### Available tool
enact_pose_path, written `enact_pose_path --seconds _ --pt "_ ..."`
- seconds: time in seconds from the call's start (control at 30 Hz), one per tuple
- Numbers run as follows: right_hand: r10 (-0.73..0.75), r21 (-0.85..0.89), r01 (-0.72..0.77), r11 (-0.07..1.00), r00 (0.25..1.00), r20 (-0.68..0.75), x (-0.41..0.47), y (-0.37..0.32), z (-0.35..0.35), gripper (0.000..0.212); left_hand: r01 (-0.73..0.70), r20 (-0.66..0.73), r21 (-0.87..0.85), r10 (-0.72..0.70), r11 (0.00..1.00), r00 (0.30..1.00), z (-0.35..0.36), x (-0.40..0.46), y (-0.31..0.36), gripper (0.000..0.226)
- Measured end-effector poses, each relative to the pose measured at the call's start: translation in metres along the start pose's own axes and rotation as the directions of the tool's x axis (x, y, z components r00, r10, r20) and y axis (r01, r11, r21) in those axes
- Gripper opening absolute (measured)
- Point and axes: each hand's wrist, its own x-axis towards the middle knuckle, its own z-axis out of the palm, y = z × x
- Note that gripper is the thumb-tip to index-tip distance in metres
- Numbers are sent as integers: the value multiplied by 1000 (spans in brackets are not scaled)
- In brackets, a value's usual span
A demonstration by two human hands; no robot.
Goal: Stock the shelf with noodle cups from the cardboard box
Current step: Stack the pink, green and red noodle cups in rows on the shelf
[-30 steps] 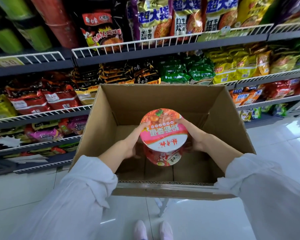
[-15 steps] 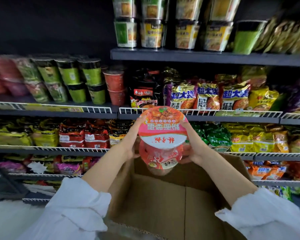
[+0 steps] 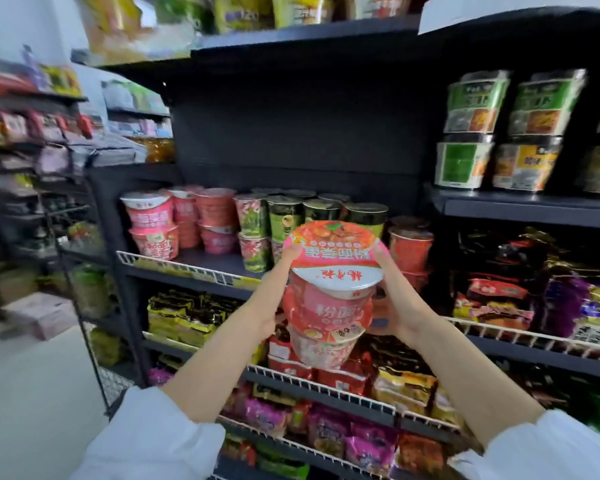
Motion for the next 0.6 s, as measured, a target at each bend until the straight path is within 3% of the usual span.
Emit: enact_pose_path --seconds 0.07,0.17,0.47,0.6 --pt "-18 16 17 1000 1000 23 29 -5 51 51 -5 -38 -17 4 1000 999 -48 20 10 48" --pt "-57 36 55 998 996 70 70 -16 123 62 -56 -79 -57 52 997 996 -110 53 27 29" --pt "-192 65 185 981 972 132 223 -51 267 68 -170 -161 -162 144 972 976 -236 194 72 51" --pt "-167 66 159 985 974 150 293 -60 310 79 -115 -143 -206 87 972 986 -270 268 87 56"
